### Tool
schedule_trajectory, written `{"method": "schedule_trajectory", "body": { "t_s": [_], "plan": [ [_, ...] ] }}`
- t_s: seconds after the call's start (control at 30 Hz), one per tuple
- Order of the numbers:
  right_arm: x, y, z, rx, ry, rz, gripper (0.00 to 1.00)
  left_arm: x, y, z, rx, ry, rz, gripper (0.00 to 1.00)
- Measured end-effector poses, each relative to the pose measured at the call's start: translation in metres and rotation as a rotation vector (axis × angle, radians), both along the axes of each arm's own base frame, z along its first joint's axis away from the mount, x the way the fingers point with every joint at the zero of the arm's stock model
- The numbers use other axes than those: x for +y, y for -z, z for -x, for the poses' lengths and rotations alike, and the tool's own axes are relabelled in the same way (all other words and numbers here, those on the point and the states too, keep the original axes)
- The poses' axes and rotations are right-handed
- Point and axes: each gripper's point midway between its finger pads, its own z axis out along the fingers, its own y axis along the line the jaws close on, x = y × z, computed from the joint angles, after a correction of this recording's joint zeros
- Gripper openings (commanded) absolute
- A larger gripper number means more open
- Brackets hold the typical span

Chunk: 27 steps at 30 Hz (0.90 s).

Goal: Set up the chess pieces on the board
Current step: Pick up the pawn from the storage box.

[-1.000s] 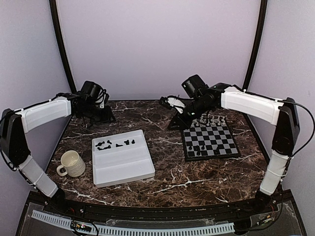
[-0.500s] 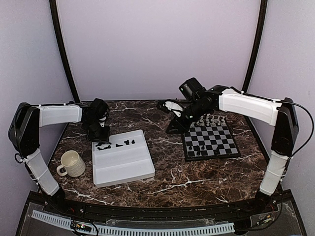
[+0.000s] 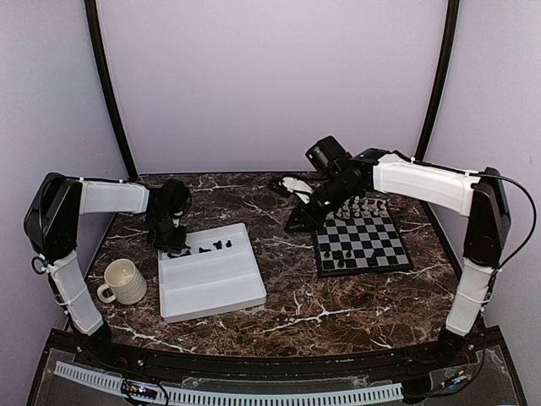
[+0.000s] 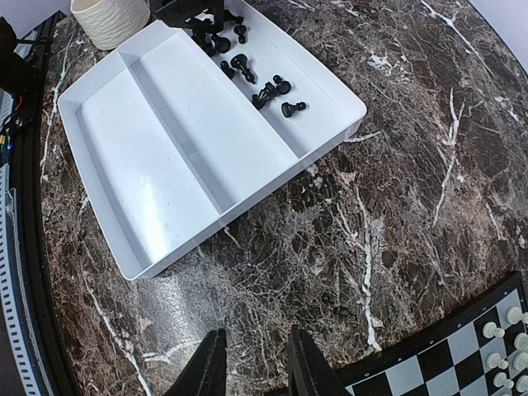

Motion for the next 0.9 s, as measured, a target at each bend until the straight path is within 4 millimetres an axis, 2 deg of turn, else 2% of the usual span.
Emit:
{"method": "schedule_trajectory", "body": {
  "t_s": [0.47,0.63,0.9],
  "plan": [
    [-0.002,0.006,0.003,0.013,-0.002,0.008,0.27,0.009,0.002,-0.005,0.005,0.033,-0.039,0.45],
    [-0.002,0.006,0.003,0.014,-0.002,0.008,0.27,0.013,0.011,-0.006,0.030,0.040,-0.039,0.46],
    [0.000,0.007,0.004,0.017,-0.006,0.007,0.27,0.008,0.010,-0.010,0.029,0.066,-0.009,0.31]
  ]
}}
